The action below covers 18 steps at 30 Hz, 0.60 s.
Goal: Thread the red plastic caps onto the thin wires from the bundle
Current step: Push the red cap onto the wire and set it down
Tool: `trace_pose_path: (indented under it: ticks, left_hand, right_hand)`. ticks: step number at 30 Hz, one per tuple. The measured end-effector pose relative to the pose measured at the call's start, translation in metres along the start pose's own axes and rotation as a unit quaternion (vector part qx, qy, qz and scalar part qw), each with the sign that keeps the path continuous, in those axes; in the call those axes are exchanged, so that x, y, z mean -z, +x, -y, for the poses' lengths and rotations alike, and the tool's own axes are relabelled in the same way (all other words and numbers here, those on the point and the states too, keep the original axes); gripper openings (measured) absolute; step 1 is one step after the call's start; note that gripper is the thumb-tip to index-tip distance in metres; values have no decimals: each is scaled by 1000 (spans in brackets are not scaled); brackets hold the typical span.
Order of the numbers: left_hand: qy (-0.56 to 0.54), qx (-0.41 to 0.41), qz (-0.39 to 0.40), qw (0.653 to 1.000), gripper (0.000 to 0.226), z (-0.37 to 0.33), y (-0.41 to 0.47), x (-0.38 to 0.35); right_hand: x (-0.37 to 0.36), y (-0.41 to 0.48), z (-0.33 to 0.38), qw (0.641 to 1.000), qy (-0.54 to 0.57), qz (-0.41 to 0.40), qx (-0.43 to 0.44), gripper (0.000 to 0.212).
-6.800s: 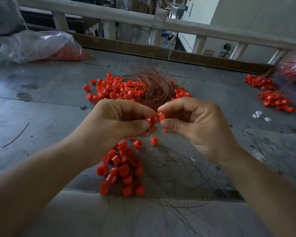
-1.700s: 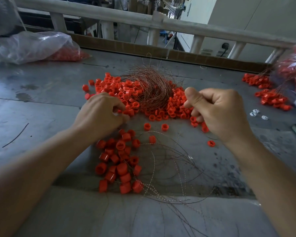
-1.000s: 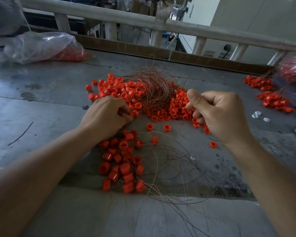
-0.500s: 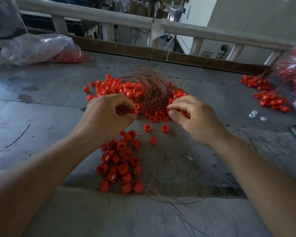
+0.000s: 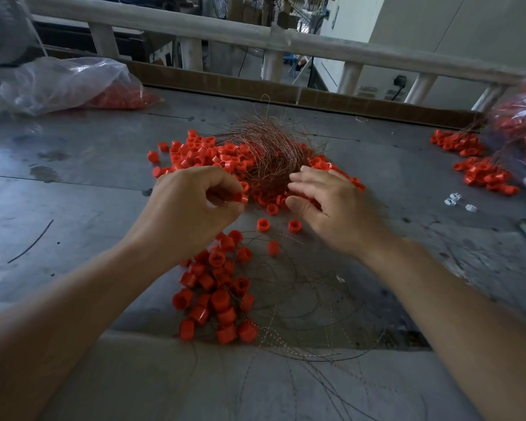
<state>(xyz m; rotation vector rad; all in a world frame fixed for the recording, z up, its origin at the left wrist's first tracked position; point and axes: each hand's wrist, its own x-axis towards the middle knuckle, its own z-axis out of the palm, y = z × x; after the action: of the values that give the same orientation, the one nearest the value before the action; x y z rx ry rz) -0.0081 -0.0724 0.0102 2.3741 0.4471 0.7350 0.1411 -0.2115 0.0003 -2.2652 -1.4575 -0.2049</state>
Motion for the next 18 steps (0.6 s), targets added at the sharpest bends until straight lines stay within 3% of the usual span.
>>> trace_pose_path:
  ticks: [8, 18]
  left_hand:
    - [-3, 0, -1, 1000, 16, -1, -1, 0]
    - [-7, 3, 3, 1000, 16, -3, -2, 1]
  right_hand:
    - [5, -4, 7, 994, 3, -93, 64, 20]
    - [12, -3, 0, 983, 65, -171, -23, 17]
